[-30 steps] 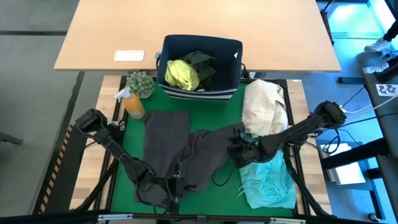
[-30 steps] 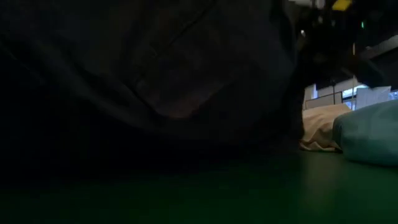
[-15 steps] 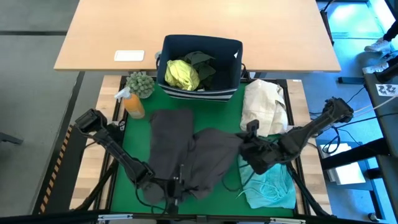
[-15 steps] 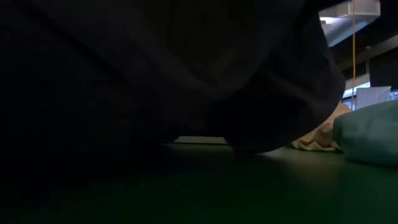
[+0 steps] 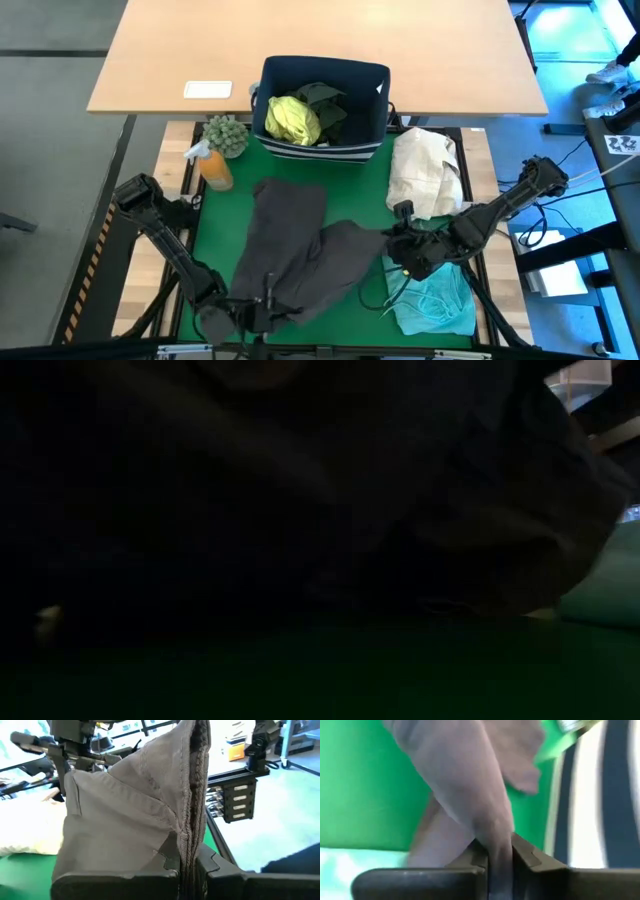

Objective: Fold laundry
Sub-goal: Fold the black shorts

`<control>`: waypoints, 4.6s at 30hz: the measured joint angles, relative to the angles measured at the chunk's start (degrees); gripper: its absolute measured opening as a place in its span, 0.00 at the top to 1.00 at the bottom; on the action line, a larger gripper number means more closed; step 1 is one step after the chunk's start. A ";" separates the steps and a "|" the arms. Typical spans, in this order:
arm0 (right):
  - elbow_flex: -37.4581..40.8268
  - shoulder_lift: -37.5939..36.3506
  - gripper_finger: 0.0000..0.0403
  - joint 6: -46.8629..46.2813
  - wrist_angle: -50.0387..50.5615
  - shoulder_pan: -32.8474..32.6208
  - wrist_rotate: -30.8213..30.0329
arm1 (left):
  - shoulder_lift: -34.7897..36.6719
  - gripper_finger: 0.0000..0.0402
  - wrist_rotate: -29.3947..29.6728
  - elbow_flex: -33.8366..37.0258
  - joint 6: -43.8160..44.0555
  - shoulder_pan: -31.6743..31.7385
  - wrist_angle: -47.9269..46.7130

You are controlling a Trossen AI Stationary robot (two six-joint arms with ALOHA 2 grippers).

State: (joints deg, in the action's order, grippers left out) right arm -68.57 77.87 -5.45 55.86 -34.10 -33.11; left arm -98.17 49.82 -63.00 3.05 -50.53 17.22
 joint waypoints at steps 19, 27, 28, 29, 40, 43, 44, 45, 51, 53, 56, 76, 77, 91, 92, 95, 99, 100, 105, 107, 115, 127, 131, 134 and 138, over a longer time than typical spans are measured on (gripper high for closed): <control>13.99 -0.02 0.42 -10.84 -1.30 4.76 4.88 | 0.00 1.00 0.15 0.00 4.33 0.08 -3.99; 19.10 -0.02 0.36 -7.82 -2.58 12.97 12.35 | 0.00 1.00 0.17 0.00 6.82 0.10 -6.32; 19.90 -0.02 0.37 -7.44 -3.04 13.48 13.07 | 0.00 1.00 0.19 0.00 7.34 0.10 -6.76; 20.58 -0.02 0.38 -6.92 -3.50 13.94 13.73 | 0.00 1.00 0.18 0.00 7.88 0.10 -7.29; 19.44 -0.66 0.87 -2.94 -1.64 14.65 13.16 | 0.00 1.00 0.20 0.00 9.05 0.08 -8.43; 16.83 -0.59 0.97 -1.56 2.10 14.65 11.63 | 0.00 1.00 0.22 0.00 9.85 -0.11 -8.50; 15.88 -0.62 0.97 -1.56 2.83 14.63 10.35 | 0.00 1.00 0.22 0.00 9.98 -0.20 -8.51; 14.93 -0.63 0.95 -1.58 3.42 14.64 8.90 | 0.00 1.00 0.22 0.00 10.03 -0.32 -8.51; 7.24 -0.59 0.98 -0.38 7.79 14.63 -1.20 | 0.00 1.00 0.30 0.00 10.10 -0.91 -8.62; 4.24 -0.59 0.99 1.29 7.58 14.63 -3.51 | 0.00 1.00 0.54 0.00 10.08 -1.11 -8.64; 0.16 -0.59 0.97 4.05 5.91 14.63 -5.93 | 0.00 1.00 0.99 0.00 10.04 -1.34 -8.62; -4.55 0.88 0.99 22.62 -17.58 16.06 -4.38 | -0.02 1.00 11.09 0.00 9.92 -6.28 -8.93; -4.55 1.09 0.99 22.72 -18.82 16.73 -4.28 | -0.02 1.00 12.86 0.00 9.92 -7.13 -9.29; -4.55 11.72 0.99 28.13 -38.09 28.80 8.62 | -0.97 1.00 16.63 0.00 40.65 -14.59 -32.75; -4.56 12.87 0.99 28.19 -39.03 29.75 9.64 | -1.16 1.00 16.52 0.00 43.63 -14.97 -35.50; -4.55 16.43 0.99 28.16 -40.20 32.03 12.45 | -1.70 1.00 14.13 0.00 51.73 -15.34 -42.47; -4.55 20.91 0.99 28.13 -40.79 34.08 14.17 | -1.75 1.00 6.01 0.00 62.26 -15.04 -51.08; -4.55 21.78 0.99 28.11 -41.25 34.44 14.97 | -1.75 1.00 3.78 0.00 63.99 -14.87 -52.63; -4.55 26.17 0.99 28.06 -45.22 35.35 18.82 | -1.75 1.00 -4.84 0.00 68.62 -14.25 -57.17; -4.55 27.69 0.99 28.06 -47.16 35.36 19.82 | -1.75 0.99 -7.96 0.00 68.83 -13.81 -57.65; -4.55 31.90 0.99 28.22 -52.91 35.36 22.21 | -1.75 0.88 -15.72 0.00 68.57 -11.02 -58.19; -4.55 32.04 0.93 28.13 -52.61 35.27 24.20 | -1.73 0.69 -19.97 0.00 70.90 -9.48 -62.86; -4.65 31.65 0.76 28.24 -51.49 35.25 26.47 | -1.73 0.68 -24.40 0.00 75.76 -9.54 -66.33; -6.54 31.65 0.61 28.28 -47.27 35.20 23.43 | -1.73 0.68 -26.36 0.00 77.80 -9.53 -66.69; -11.72 31.63 0.42 28.37 -38.30 35.16 16.46 | -1.73 0.68 -26.99 0.00 78.03 -9.52 -66.39</control>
State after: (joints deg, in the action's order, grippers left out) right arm -80.29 109.49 22.92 17.56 1.06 -16.65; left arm -99.90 22.83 -63.00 81.08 -60.05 -49.17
